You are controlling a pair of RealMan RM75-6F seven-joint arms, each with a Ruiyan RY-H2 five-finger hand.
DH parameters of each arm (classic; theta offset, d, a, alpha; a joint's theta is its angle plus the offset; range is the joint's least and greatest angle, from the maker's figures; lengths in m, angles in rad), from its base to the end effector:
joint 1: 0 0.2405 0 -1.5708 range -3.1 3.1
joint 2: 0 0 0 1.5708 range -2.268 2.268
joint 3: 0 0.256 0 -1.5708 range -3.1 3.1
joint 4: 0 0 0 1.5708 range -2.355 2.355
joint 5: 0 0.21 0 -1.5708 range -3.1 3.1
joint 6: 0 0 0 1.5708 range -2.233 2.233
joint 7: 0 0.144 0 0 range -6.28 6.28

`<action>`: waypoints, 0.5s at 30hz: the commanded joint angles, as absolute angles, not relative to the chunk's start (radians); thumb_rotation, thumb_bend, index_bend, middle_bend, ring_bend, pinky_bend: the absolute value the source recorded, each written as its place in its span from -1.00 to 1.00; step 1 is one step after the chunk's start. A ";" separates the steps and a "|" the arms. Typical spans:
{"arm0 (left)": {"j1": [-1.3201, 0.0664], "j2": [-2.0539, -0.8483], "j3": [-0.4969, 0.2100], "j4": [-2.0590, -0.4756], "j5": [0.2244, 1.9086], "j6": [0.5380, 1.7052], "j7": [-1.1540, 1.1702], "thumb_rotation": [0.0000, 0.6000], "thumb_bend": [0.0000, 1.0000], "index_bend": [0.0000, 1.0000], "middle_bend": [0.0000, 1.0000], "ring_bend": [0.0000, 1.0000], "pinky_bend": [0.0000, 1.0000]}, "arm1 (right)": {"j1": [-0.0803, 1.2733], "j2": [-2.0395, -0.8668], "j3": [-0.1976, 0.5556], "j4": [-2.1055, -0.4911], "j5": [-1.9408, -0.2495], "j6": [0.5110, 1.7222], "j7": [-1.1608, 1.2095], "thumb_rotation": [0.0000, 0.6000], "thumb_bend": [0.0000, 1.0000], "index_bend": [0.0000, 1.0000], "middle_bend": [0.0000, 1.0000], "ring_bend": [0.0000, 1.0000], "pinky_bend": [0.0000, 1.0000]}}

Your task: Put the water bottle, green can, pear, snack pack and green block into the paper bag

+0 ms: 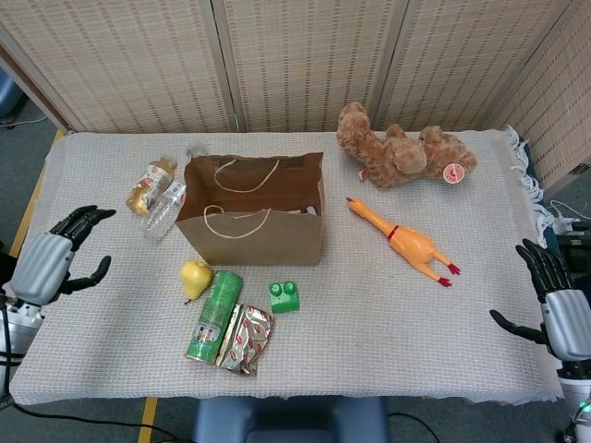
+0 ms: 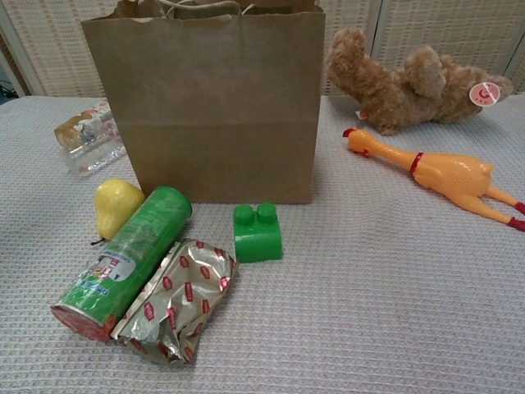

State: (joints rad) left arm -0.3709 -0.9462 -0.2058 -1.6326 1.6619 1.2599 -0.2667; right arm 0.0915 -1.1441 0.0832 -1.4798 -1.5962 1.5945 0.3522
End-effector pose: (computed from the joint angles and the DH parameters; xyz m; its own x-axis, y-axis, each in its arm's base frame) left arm -0.2248 0.2862 0.1956 0.3420 0.0031 0.9397 0.8578 -0.4094 -0.3108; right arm -0.3108 -0.1897 0.1767 0.1531 0.1081 0.9823 -0.9754 -0.1431 0.1678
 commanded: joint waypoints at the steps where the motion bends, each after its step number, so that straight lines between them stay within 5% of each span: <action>1: -0.430 -1.022 -0.043 -1.337 2.005 1.316 -0.108 1.00 -0.16 -0.89 -0.80 -0.88 -0.60 | 0.093 -1.145 0.083 -1.482 -1.595 1.592 0.350 1.00 -0.88 -1.00 -1.00 -1.00 -1.00; 8: -0.532 -1.129 0.036 -1.142 2.247 1.386 0.021 1.00 -0.16 -0.98 -0.95 -1.00 -0.76 | 0.095 -1.142 0.083 -1.485 -1.593 1.587 0.354 1.00 -0.89 -1.00 -1.00 -1.00 -1.00; 15: -0.617 -1.198 0.065 -1.140 2.289 1.330 0.094 1.00 -0.21 -1.00 -1.00 -1.00 -0.84 | 0.096 -1.137 0.081 -1.483 -1.591 1.582 0.368 1.00 -0.89 -1.00 -1.00 -1.00 -1.00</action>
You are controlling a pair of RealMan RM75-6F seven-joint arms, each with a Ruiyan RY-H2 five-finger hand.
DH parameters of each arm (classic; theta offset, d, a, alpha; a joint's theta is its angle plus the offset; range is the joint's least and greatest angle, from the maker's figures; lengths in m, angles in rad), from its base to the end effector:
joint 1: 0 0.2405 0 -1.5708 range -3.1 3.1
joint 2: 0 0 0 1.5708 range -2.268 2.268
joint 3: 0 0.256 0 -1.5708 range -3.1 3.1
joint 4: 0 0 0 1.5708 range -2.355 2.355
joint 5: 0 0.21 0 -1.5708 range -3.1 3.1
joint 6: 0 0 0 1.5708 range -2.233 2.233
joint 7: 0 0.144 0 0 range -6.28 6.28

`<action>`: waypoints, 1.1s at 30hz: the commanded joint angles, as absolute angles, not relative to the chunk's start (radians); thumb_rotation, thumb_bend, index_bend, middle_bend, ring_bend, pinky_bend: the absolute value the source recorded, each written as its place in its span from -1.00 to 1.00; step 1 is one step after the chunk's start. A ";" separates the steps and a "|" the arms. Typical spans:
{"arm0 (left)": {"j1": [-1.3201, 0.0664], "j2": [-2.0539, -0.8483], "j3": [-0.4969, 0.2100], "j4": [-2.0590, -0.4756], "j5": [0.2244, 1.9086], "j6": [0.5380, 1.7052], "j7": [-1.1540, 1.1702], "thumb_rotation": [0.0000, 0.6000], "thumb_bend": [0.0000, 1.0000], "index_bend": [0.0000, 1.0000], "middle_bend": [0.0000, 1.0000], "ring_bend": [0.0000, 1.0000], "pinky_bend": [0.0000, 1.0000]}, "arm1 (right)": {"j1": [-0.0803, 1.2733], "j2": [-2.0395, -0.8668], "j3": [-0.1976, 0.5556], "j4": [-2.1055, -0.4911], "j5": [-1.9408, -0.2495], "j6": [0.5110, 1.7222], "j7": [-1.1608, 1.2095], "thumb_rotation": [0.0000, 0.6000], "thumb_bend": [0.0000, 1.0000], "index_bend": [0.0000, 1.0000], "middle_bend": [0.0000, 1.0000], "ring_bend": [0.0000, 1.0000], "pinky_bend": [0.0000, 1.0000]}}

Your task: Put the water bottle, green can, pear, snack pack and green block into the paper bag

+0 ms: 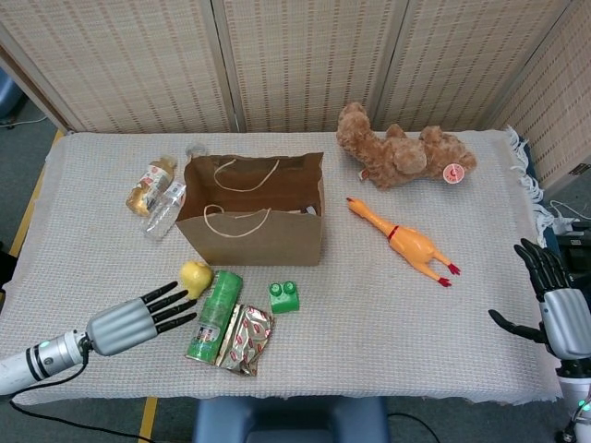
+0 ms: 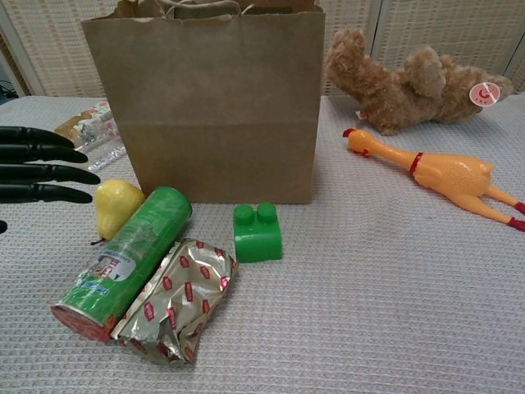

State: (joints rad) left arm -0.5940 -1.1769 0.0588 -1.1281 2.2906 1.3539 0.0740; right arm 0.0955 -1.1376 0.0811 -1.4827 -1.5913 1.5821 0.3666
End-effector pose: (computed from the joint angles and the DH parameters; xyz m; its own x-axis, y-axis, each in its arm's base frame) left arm -0.2439 0.2738 0.1031 0.7951 -0.3449 0.4988 -0.0077 -0.8282 -0.5603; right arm -0.3116 -0.1909 0.1770 0.1441 0.0953 0.9850 -0.9778 -0.1393 0.1565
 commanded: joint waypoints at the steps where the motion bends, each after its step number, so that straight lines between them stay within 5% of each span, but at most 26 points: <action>1: -0.627 -1.204 0.064 -1.147 2.284 1.317 0.103 1.00 -0.22 -1.00 -1.00 -1.00 -0.86 | 0.096 -1.136 0.081 -1.483 -1.591 1.581 0.369 1.00 -0.89 -1.00 -1.00 -1.00 -1.00; 15: -0.749 -1.330 0.118 -1.108 2.294 1.197 0.188 1.00 -0.22 -1.00 -1.00 -1.00 -0.91 | 0.097 -1.122 0.078 -1.491 -1.578 1.563 0.398 1.00 -0.89 -1.00 -1.00 -1.00 -1.00; 33: -0.788 -1.408 0.215 -0.979 2.252 1.179 0.198 1.00 -0.22 -1.00 -1.00 -1.00 -0.91 | 0.098 -1.118 0.077 -1.501 -1.572 1.552 0.394 1.00 -0.89 -1.00 -1.00 -1.00 -1.00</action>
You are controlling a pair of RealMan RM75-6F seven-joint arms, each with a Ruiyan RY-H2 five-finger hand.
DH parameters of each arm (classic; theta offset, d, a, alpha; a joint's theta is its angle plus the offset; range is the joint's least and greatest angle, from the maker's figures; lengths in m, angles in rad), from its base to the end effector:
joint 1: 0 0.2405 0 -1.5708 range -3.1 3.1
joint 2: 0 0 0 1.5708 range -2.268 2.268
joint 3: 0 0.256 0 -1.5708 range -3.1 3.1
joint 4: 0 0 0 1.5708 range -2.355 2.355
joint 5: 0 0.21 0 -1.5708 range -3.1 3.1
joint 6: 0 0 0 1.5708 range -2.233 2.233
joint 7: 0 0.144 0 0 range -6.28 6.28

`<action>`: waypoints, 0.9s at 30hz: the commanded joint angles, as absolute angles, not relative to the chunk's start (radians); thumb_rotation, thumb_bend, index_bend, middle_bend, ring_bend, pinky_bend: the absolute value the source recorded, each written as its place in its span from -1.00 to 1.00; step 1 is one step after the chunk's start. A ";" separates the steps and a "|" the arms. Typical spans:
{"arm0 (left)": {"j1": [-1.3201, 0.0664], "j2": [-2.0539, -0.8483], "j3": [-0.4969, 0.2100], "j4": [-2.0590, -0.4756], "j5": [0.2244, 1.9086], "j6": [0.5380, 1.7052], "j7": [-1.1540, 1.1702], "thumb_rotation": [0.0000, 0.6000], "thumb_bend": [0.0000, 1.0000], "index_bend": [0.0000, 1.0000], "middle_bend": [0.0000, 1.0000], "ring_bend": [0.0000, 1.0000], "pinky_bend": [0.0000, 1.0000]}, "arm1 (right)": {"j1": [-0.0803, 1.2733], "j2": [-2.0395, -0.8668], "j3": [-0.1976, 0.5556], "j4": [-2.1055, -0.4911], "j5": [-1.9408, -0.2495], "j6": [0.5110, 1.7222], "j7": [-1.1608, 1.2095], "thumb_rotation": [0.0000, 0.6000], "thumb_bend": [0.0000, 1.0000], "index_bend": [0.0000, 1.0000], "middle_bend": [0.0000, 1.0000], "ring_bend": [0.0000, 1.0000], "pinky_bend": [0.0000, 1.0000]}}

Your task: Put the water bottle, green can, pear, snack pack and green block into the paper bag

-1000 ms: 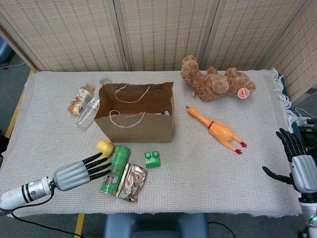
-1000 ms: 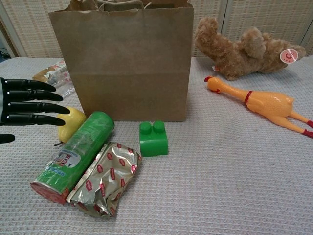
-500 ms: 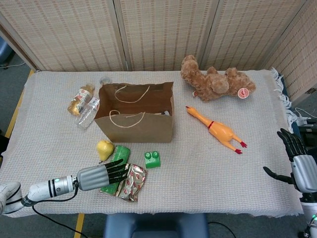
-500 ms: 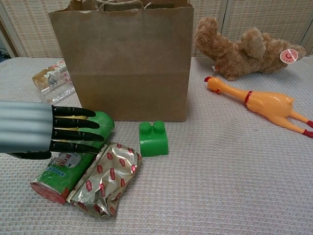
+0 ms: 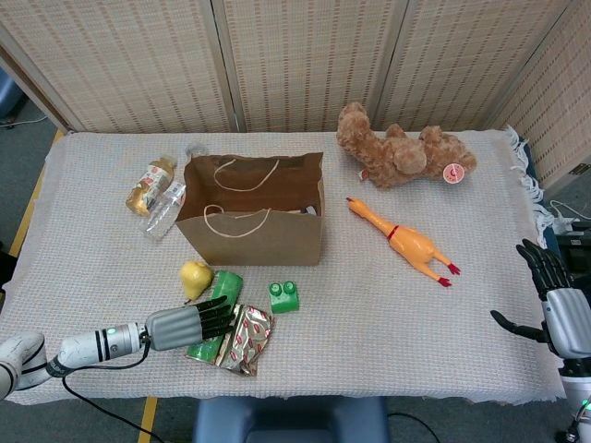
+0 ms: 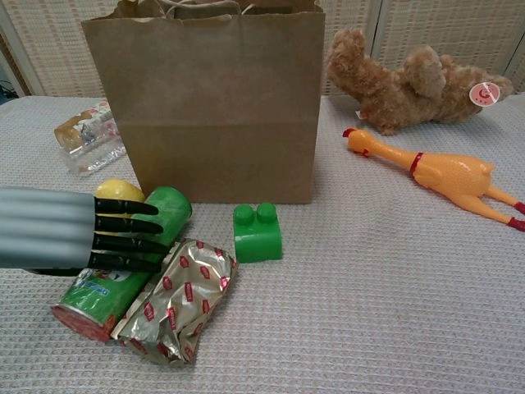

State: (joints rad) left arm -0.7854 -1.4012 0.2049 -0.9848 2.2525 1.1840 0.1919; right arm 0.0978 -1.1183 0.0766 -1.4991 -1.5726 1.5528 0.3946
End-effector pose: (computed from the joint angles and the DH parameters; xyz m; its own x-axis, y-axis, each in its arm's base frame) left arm -0.2319 0.2985 0.0184 0.8262 -0.4372 0.3553 -0.2441 -0.8462 -0.4737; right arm -0.3141 -0.1914 0.1787 0.1225 0.0676 0.9902 -0.9848 -0.1158 0.1298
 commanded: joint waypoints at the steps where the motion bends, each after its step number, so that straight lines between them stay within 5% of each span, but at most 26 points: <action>1: -0.790 -1.410 0.222 -0.977 2.253 1.174 0.202 1.00 -0.22 -1.00 -1.00 -1.00 -0.91 | 0.098 -1.118 0.077 -1.502 -1.572 1.551 0.393 1.00 -0.89 -1.00 -1.00 -1.00 -1.00; 8: -0.798 -1.430 0.251 -0.957 2.243 1.165 0.227 1.00 -0.10 -0.87 -0.89 -0.94 -0.68 | 0.098 -1.117 0.078 -1.506 -1.568 1.549 0.391 1.00 -0.89 -1.00 -1.00 -1.00 -1.00; 13: -0.799 -1.424 0.281 -0.952 2.248 1.191 0.222 1.00 0.17 -0.17 -0.09 -0.27 0.03 | 0.098 -1.116 0.079 -1.508 -1.567 1.548 0.393 1.00 -0.89 -1.00 -1.00 -1.00 -1.00; 16: -0.803 -1.413 0.305 -0.956 2.256 1.203 0.210 1.00 0.24 0.10 0.19 0.01 0.24 | 0.098 -1.116 0.079 -1.508 -1.567 1.549 0.393 1.00 -0.89 -1.00 -1.00 -1.00 -1.00; 27: -0.809 -1.318 0.333 -1.019 2.248 1.266 0.222 1.00 0.29 0.24 0.34 0.16 0.39 | 0.095 -1.119 0.080 -1.505 -1.568 1.557 0.393 1.00 -0.89 -1.00 -1.00 -1.00 -1.00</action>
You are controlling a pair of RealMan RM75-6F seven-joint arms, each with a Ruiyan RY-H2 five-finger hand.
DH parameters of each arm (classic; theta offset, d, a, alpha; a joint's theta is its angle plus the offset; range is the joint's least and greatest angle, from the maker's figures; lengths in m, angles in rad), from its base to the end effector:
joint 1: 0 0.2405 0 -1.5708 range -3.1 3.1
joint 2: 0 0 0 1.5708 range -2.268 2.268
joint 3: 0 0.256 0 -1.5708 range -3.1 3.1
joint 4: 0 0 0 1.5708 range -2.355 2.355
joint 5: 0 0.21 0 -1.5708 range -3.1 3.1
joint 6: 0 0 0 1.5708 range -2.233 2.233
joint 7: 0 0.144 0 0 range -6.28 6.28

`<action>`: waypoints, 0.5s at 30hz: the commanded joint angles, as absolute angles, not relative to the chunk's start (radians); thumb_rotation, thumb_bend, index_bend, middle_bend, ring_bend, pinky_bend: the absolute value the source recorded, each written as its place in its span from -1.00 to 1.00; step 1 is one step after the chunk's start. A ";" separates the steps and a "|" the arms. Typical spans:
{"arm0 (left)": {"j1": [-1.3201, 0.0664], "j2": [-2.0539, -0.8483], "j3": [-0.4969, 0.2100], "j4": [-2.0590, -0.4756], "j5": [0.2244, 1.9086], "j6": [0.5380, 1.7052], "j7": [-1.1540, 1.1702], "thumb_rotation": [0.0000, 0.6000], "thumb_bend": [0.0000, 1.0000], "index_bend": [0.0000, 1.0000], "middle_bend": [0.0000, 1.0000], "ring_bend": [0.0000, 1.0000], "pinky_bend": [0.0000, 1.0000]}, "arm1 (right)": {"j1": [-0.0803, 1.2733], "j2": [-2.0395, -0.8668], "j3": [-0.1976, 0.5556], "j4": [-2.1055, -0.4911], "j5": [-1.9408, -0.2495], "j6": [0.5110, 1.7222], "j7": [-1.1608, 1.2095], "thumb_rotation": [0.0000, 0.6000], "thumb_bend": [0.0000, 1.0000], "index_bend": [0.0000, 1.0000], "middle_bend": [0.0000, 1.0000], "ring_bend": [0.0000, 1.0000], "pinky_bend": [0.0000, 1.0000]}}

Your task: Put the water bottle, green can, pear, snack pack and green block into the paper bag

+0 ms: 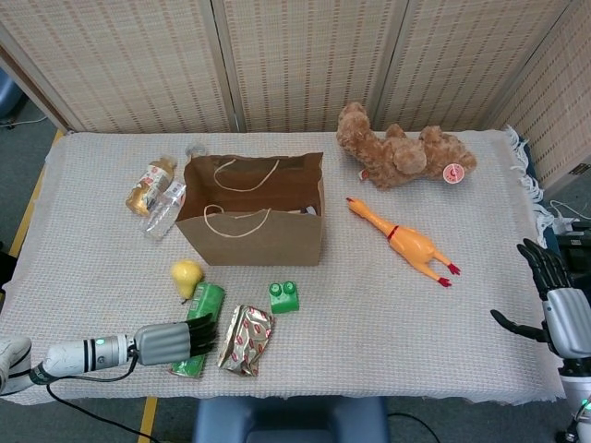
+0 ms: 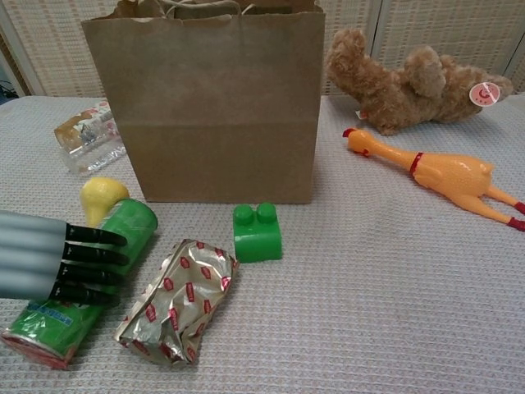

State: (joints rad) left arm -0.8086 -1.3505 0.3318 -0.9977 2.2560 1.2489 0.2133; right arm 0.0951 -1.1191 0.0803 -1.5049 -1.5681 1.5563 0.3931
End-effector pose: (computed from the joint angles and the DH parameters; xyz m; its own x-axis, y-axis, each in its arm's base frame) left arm -0.2488 0.2820 0.0359 0.8302 -0.4497 0.3294 -0.3048 -0.8609 -0.4073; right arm -0.3135 -0.1911 0.1791 0.1166 0.0750 0.9903 -0.9859 -0.1119 0.1246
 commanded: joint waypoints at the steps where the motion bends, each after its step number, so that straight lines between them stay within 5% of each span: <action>1: -0.808 -1.302 0.334 -1.027 2.245 1.271 0.223 1.00 0.29 0.24 0.34 0.16 0.39 | 0.094 -1.119 0.080 -1.504 -1.569 1.558 0.394 1.00 -0.89 -1.00 -1.00 -1.00 -1.00; 15: -0.734 -1.116 0.370 -1.044 2.202 1.359 0.231 1.00 0.32 0.27 0.39 0.26 0.46 | 0.092 -1.125 0.082 -1.501 -1.571 1.566 0.388 1.00 -0.89 -1.00 -1.00 -1.00 -1.00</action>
